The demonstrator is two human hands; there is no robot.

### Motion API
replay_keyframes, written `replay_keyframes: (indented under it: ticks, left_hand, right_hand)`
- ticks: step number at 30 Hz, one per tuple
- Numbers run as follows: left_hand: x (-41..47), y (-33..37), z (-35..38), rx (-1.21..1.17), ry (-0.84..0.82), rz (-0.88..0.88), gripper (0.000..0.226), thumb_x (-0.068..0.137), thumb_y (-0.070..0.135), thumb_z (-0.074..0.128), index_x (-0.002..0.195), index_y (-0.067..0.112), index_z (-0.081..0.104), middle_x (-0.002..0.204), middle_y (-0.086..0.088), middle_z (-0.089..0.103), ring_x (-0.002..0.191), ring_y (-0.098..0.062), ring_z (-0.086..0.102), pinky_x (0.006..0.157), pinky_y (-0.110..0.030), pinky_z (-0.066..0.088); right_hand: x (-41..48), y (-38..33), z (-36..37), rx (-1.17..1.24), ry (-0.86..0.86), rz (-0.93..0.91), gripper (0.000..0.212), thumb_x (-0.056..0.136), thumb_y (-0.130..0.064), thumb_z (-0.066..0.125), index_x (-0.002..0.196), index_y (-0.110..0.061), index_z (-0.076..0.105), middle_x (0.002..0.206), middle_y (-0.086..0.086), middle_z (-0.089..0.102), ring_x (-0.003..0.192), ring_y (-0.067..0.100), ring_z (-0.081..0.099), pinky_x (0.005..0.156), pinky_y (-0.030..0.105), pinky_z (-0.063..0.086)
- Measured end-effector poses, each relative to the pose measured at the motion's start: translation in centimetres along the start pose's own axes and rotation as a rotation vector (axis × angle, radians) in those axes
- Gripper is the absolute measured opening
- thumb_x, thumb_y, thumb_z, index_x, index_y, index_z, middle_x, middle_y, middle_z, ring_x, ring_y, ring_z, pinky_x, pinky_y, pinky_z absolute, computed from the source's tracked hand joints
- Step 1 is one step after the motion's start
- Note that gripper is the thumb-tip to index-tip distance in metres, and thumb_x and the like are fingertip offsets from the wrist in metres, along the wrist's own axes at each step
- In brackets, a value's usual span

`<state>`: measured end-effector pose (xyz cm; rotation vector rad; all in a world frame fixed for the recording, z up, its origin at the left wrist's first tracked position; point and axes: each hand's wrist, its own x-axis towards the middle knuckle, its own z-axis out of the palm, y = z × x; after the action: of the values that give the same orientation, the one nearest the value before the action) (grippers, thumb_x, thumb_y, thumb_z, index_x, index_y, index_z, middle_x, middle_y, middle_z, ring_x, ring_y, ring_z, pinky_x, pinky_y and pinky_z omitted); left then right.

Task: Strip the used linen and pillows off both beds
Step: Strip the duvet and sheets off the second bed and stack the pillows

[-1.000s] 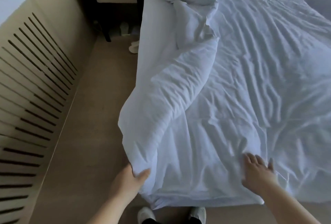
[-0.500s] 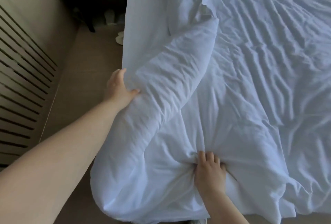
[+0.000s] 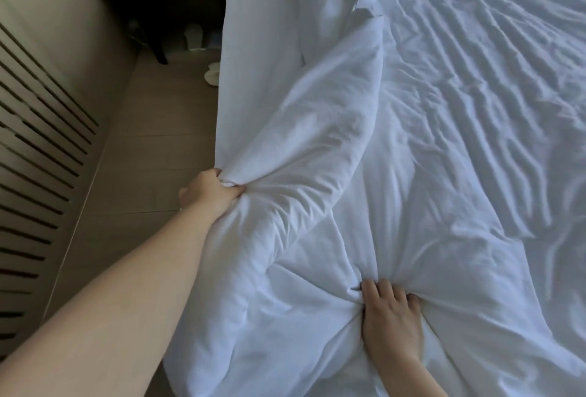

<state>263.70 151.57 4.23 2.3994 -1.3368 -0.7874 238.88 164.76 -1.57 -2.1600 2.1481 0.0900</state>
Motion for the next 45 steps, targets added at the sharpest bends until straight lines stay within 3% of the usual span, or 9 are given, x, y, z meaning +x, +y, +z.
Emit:
replay_keyframes:
  ticks: [9, 15, 21, 23, 27, 30, 34, 39, 45]
  left_hand:
    - [-10.7, -9.5, -6.8, -0.295, -0.045, -0.275, 0.039, 0.081, 0.029, 0.069, 0.097, -0.005, 0.06, 0.073, -0.009, 0.053, 0.087, -0.031, 0.054, 0.075, -0.037, 0.041]
    - [-15.3, -14.2, -11.7, -0.324, 0.003, -0.297, 0.049, 0.076, 0.029, 0.073, 0.109, -0.005, 0.06, 0.104, -0.02, 0.063, 0.093, -0.034, 0.058, 0.073, -0.037, 0.042]
    - [-15.8, -15.1, -8.7, -0.431, -0.034, -0.344, 0.055, 0.08, 0.02, 0.07, 0.127, 0.001, 0.048, 0.116, -0.017, 0.057, 0.104, -0.037, 0.054, 0.082, -0.041, 0.042]
    - [-15.5, -15.4, -7.3, -0.488, -0.047, -0.389, 0.051, 0.082, 0.017, 0.068, 0.127, 0.001, 0.049, 0.116, -0.018, 0.058, 0.1, -0.035, 0.054, 0.083, -0.04, 0.042]
    - [-14.8, -15.2, -5.0, -0.276, 0.011, -0.344, 0.046, 0.083, 0.016, 0.066, 0.121, -0.003, 0.049, 0.116, -0.025, 0.056, 0.102, -0.041, 0.055, 0.08, -0.044, 0.043]
    - [-15.2, -13.5, -3.1, -0.108, 0.088, -0.215, 0.052, 0.083, 0.014, 0.064, 0.128, -0.001, 0.044, 0.129, -0.026, 0.048, 0.113, -0.045, 0.049, 0.092, -0.054, 0.044]
    - [-18.9, -6.3, 1.4, -0.062, 0.112, 0.275, 0.064, 0.083, 0.028, 0.06, 0.132, -0.008, 0.041, 0.138, -0.03, 0.041, 0.129, -0.043, 0.04, 0.106, -0.052, 0.031]
    - [-24.7, 2.7, 8.8, 0.1, -0.263, 0.9, 0.06, 0.093, 0.057, 0.018, 0.125, 0.014, 0.044, 0.122, -0.011, 0.061, 0.113, -0.015, 0.043, 0.107, -0.017, 0.013]
    - [-28.9, 10.3, 16.8, 0.138, -0.356, 1.058, 0.056, 0.087, 0.058, 0.029, 0.129, 0.023, 0.04, 0.13, 0.003, 0.041, 0.114, -0.011, 0.041, 0.106, -0.016, 0.012]
  right_hand:
    - [-1.5, 0.9, -9.1, 0.246, -0.211, 0.023, 0.028, 0.087, -0.018, 0.026, 0.096, -0.016, 0.053, 0.118, 0.004, 0.061, 0.106, 0.029, 0.056, 0.069, 0.03, 0.032]
    - [-4.8, 2.3, -16.1, 0.316, 0.247, -0.147, 0.013, 0.055, -0.007, 0.041, 0.054, -0.018, 0.034, 0.044, 0.004, 0.048, 0.039, 0.027, 0.049, 0.042, 0.012, 0.017]
    - [-6.9, 3.5, -8.0, 0.073, -0.11, -0.177, 0.019, 0.051, -0.014, 0.041, 0.053, -0.014, 0.06, 0.05, 0.001, 0.057, 0.04, 0.018, 0.058, 0.035, 0.015, 0.029]
    - [-7.0, 3.5, -4.5, 0.023, -0.273, -0.156, 0.036, 0.058, -0.011, 0.042, 0.081, -0.005, 0.069, 0.078, 0.01, 0.066, 0.07, 0.027, 0.068, 0.059, 0.03, 0.05]
    - [-7.2, 3.6, -3.6, 0.023, -0.377, -0.09, 0.057, 0.082, -0.029, 0.028, 0.137, -0.012, 0.032, 0.137, 0.004, 0.038, 0.128, 0.021, 0.038, 0.101, 0.03, 0.029]
    - [-8.3, 5.2, -4.5, 0.197, -0.292, -0.054, 0.086, 0.061, -0.042, 0.004, 0.14, -0.02, 0.032, 0.139, -0.004, 0.042, 0.129, 0.015, 0.039, 0.104, 0.027, 0.027]
    - [-10.3, 8.2, -5.1, 0.456, -0.125, 0.116, 0.066, 0.071, -0.034, 0.03, 0.131, -0.017, 0.049, 0.124, -0.003, 0.058, 0.117, 0.016, 0.054, 0.097, 0.027, 0.04]
    - [-10.9, 12.2, -7.1, 0.624, -0.147, 0.24, 0.067, 0.073, -0.039, 0.026, 0.136, -0.023, 0.041, 0.132, -0.006, 0.052, 0.123, 0.012, 0.047, 0.09, 0.012, 0.032]
    - [-8.2, 22.2, -7.1, 0.775, -0.011, 0.455, 0.042, 0.093, -0.017, 0.05, 0.134, -0.017, 0.042, 0.124, -0.01, 0.045, 0.121, 0.012, 0.045, 0.091, 0.019, 0.036]
